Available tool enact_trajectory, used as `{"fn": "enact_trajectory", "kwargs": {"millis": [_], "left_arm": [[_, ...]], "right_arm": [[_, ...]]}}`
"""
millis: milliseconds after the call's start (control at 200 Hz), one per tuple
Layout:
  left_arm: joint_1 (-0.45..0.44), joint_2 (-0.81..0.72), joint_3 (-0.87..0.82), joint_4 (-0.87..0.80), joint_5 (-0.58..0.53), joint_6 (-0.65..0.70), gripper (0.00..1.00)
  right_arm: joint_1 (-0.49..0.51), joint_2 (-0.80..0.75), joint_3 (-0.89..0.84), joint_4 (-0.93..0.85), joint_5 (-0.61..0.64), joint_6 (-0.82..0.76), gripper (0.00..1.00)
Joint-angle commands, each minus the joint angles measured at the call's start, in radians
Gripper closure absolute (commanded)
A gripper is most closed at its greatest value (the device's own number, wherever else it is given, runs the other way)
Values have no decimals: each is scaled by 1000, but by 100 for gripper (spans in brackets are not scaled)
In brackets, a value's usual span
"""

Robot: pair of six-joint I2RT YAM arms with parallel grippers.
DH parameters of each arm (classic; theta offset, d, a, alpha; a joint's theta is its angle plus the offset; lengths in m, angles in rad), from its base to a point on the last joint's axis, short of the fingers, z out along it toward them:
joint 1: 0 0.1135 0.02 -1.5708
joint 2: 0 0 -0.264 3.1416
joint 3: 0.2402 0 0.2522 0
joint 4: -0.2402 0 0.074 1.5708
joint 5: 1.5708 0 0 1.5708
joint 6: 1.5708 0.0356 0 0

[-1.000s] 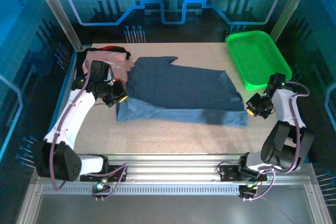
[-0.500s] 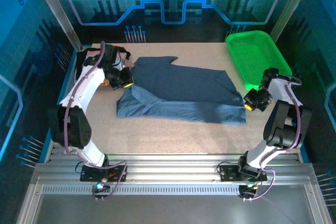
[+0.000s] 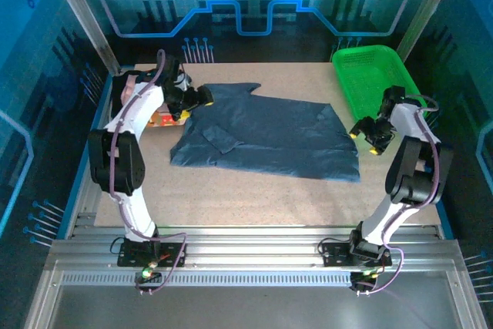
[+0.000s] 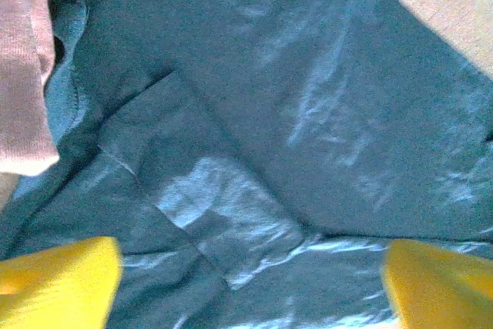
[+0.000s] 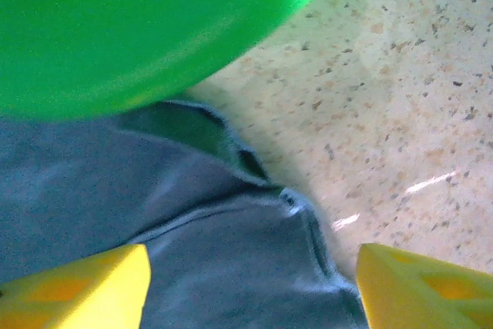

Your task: Fold and stack the t-shirts

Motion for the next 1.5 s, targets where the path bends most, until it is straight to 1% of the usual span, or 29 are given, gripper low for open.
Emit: {"fn": "enact_trajectory", "kwargs": {"millis": [0,95,170,270,355,395,485,570,685,765,915,1051,1131,1211,1296,1366,1436,1496], "left_arm": [[8,-174,-33,46,41,-98,1],[24,-300,-133,16,23,-110,1],[54,-396,-249,13,52,-140,1],[82,-484,-398,-4,62,-146,1],[105,-511,-506,3,76,-154,1],[112,-515,-550,23,80,-156,2],[125,-501,-621,67,78,-162,8],[130,-460,-658,93,61,-154,16],[138,-405,-679,121,28,-140,24],[140,-364,-679,139,7,-129,26],[140,-297,-676,183,-16,-126,28],[140,-252,-670,206,-81,-105,30],[140,-215,-665,217,-119,-98,33],[140,-174,-659,229,-144,-95,40],[140,-140,-655,230,-167,-97,54],[140,-120,-655,225,-183,-90,65],[140,-108,-657,215,-199,-81,73],[141,-106,-667,211,-210,-75,86]], "right_arm": [[12,-196,-4,-73,-78,-53,22],[11,-309,-39,-161,-130,-90,18],[11,-390,-94,-213,-162,-95,18],[13,-475,-195,-223,-203,-70,18],[13,-512,-305,-175,-223,-37,19],[11,-507,-341,-152,-234,-25,20],[11,-462,-414,-77,-229,-10,21],[7,-385,-469,-5,-209,2,23],[5,-304,-493,74,-172,34,27],[5,-269,-493,111,-150,53,29],[5,-218,-470,122,-115,55,32],[3,-185,-468,141,-77,61,36],[3,-159,-465,153,-63,71,41],[5,-140,-457,161,-48,78,53],[9,-128,-442,145,-13,78,69],[11,-128,-442,135,11,73,79],[11,-131,-442,127,30,65,84],[12,-136,-442,121,45,59,90]]}}
